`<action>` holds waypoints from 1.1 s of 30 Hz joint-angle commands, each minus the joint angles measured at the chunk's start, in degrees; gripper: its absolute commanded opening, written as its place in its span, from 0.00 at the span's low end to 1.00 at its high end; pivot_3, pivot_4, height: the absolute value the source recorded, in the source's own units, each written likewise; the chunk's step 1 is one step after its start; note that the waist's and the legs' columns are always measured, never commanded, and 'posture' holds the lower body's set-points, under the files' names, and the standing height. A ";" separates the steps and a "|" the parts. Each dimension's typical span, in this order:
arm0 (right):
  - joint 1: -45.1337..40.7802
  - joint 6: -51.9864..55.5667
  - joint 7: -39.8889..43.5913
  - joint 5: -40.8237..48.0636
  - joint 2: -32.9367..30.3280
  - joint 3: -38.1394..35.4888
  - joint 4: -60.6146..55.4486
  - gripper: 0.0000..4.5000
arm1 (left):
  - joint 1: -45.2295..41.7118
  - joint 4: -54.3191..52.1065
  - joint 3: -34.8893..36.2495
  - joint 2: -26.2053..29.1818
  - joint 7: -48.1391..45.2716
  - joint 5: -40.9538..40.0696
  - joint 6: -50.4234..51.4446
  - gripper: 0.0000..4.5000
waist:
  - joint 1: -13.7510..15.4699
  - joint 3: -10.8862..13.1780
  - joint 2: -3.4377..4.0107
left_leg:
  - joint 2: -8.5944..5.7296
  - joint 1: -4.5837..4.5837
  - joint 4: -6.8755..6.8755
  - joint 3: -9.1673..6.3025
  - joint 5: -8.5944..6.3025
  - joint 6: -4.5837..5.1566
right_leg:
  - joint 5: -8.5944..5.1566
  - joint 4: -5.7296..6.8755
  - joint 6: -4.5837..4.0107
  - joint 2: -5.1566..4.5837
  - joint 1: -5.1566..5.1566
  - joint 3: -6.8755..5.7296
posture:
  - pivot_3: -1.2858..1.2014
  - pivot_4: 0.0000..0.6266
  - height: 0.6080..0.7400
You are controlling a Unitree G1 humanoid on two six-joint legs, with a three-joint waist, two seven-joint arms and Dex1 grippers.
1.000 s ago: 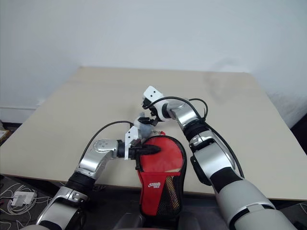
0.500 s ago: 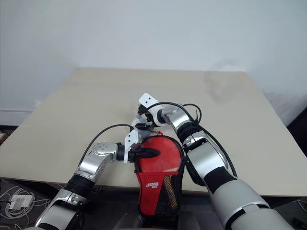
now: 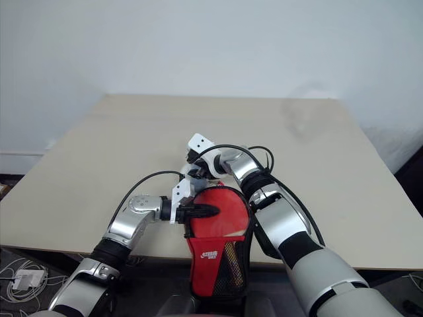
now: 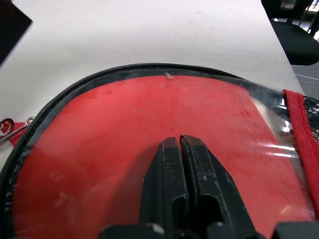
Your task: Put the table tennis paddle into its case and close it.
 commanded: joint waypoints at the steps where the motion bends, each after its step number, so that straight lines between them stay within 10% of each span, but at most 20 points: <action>1: 0.40 -0.33 0.70 -1.33 0.28 0.36 -0.17 0.11 | -0.46 1.04 -0.65 0.60 0.25 1.23 -0.33 0.00 | -0.10 -0.01 0.01 | 0.00 0.01 0.00 0.00 0.00 0.00 | 0.00 0.01 0.00 0.00 0.00 0.00 | 0.52 0.00 0.75; 18: -3.47 -4.70 -15.88 -0.53 -3.80 -7.32 2.58 0.00 | -1.52 2.47 -0.77 0.38 0.28 1.44 -0.55 0.00 | -0.38 -0.04 0.06 | -0.04 0.03 0.01 -0.03 0.03 -0.04 | 0.01 0.08 -0.01 0.00 -0.02 0.09 | 0.52 0.00 0.75; 33: -1.72 -3.95 -11.92 -1.47 -14.31 -8.39 -1.53 0.00 | -2.46 4.36 -1.06 -0.18 -0.11 1.55 -1.39 0.00 | -0.45 -0.03 0.08 | -0.05 0.02 0.10 -0.04 0.05 -0.01 | 0.01 0.11 -0.01 0.00 0.00 0.10 | 0.52 0.00 0.75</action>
